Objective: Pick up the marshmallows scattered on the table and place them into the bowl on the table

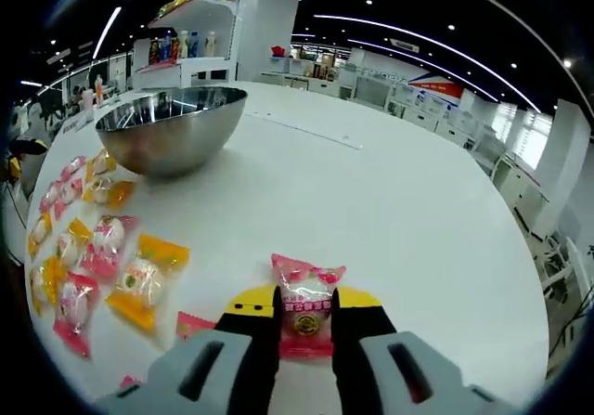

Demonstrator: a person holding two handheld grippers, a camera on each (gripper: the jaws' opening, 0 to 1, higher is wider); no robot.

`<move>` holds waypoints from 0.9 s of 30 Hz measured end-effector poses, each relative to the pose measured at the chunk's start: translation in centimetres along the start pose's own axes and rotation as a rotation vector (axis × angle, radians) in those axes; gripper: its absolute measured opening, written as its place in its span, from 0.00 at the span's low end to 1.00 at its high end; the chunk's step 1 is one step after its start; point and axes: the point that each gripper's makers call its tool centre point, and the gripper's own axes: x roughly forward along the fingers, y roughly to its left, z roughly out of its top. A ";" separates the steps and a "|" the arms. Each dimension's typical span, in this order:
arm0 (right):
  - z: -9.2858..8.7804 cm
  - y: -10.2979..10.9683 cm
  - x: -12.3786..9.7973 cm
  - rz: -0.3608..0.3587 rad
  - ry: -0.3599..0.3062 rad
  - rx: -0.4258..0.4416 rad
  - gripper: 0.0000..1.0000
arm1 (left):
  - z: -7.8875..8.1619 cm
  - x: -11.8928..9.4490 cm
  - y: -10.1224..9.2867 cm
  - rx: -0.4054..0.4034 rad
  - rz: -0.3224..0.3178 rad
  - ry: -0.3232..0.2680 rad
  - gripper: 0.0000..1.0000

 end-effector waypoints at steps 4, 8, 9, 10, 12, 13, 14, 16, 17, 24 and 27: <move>0.4 0.4 -0.7 -0.005 -0.018 0.007 0.22 | 0.0 0.0 0.0 -0.003 -0.001 -0.002 0.68; 1.3 1.1 -1.3 0.005 -0.047 0.014 0.22 | -0.1 0.1 -0.1 -0.003 -0.003 -0.002 0.68; 1.6 1.4 -1.6 0.007 -0.053 0.010 0.22 | -0.1 0.1 -0.1 -0.003 -0.004 -0.001 0.68; 1.9 1.7 -1.9 0.010 -0.060 0.008 0.21 | -0.1 0.1 -0.1 -0.001 -0.006 -0.001 0.68; 2.4 2.1 -2.2 0.017 -0.071 0.005 0.21 | -0.1 0.1 -0.2 0.000 -0.008 -0.001 0.68; 2.8 1.9 -1.9 0.024 -0.081 0.002 0.21 | -0.1 0.2 -0.2 -0.001 -0.009 -0.002 0.68; 2.9 1.9 -1.9 0.025 -0.084 0.001 0.21 | -0.1 0.2 -0.2 -0.002 -0.009 -0.003 0.68; 4.2 2.3 -2.3 0.041 -0.109 -0.001 0.21 | -0.2 0.3 -0.2 -0.005 -0.010 -0.003 0.68; 4.7 2.1 -2.1 0.049 -0.117 -0.001 0.21 | -0.3 0.3 -0.2 -0.006 -0.010 -0.001 0.68; 8.6 3.1 -2.6 0.111 -0.196 -0.022 0.21 | -0.5 0.4 -0.3 -0.009 -0.015 0.002 0.68; 10.3 4.0 -2.7 0.138 -0.215 -0.053 0.21 | -0.5 0.5 -0.3 -0.010 -0.017 0.001 0.68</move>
